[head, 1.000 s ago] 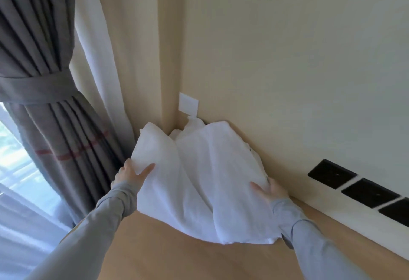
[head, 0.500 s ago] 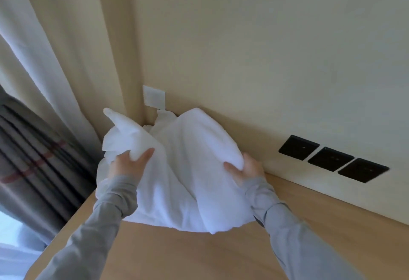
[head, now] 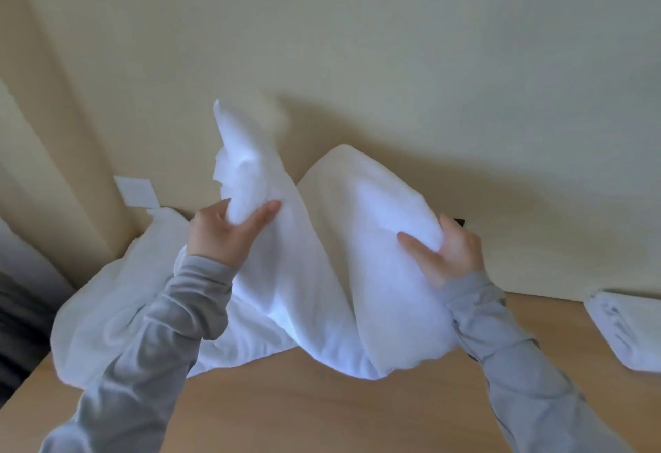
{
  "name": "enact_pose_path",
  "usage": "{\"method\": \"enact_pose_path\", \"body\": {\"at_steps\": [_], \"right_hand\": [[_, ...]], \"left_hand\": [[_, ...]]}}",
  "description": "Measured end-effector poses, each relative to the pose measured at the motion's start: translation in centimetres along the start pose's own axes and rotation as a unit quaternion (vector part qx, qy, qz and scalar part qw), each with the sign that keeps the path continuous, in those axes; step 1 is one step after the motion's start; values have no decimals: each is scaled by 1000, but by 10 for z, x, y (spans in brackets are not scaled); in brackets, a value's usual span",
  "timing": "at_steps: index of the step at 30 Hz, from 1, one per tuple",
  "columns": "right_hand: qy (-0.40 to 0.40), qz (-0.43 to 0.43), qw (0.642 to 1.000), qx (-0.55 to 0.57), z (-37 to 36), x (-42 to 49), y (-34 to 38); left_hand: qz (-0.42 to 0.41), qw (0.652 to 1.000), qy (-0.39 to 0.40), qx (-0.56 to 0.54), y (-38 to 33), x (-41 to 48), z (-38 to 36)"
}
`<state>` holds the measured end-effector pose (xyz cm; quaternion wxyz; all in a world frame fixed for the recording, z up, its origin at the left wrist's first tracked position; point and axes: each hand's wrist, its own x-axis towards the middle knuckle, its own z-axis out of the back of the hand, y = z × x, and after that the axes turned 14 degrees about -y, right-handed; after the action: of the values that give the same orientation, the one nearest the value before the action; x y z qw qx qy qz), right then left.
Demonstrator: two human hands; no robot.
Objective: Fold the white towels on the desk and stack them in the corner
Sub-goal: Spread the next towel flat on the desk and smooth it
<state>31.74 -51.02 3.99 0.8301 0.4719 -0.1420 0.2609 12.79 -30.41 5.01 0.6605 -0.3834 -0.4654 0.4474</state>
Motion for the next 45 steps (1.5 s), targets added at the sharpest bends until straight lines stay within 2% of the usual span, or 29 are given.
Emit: {"method": "enact_pose_path", "body": {"at_steps": [4, 8, 10, 12, 15, 16, 18, 21, 25, 26, 28, 30, 34, 36, 38, 40, 42, 45], "right_hand": [[-48, 11, 997, -56, 102, 5, -60], [-54, -25, 989, -136, 168, -7, -144], [-6, -64, 974, -217, 184, -21, -200], [85, -148, 948, -270, 189, -42, -256], [239, -263, 871, -339, 190, -86, -326], [243, -275, 858, -360, 192, -99, -343], [183, -265, 860, -396, 197, -119, -364], [127, -206, 874, -421, 197, -126, -367], [112, -52, 917, -379, 167, -116, -347], [108, -27, 929, -353, 154, -113, -339], [147, -6, 936, -320, 126, -108, -321], [206, 18, 934, -291, 96, -107, -306], [286, 28, 938, -195, 43, -101, -274], [314, 15, 936, -158, 20, -97, -257], [336, 12, 932, -134, 0, -94, -243], [358, 24, 924, -131, -19, -94, -232], [385, 48, 909, -152, -37, -97, -226], [447, 67, 871, -193, -56, -110, -226]], "left_hand": [[-10, 999, 42, 12, -32, -59, -52], [27, 991, 85, 104, -7, -106, -107], [51, 976, 140, 161, 20, -135, -142], [82, 946, 209, 233, 61, -167, -173], [147, 914, 228, 301, 135, -213, -187], [179, 903, 216, 326, 153, -224, -182], [217, 873, 191, 394, 180, -234, -168], [196, 865, 194, 419, 196, -227, -155], [214, 899, 217, 315, 203, -207, -152], [227, 908, 206, 285, 206, -201, -153], [263, 919, 177, 235, 208, -191, -161], [298, 914, 158, 227, 207, -187, -167], [351, 888, 221, 198, 190, -188, -165], [312, 905, 221, 185, 181, -188, -161], [209, 925, 199, 249, 175, -187, -155], [144, 923, 170, 314, 173, -190, -144], [173, 905, 165, 353, 184, -193, -132], [276, 876, 181, 352, 207, -191, -121]]}}
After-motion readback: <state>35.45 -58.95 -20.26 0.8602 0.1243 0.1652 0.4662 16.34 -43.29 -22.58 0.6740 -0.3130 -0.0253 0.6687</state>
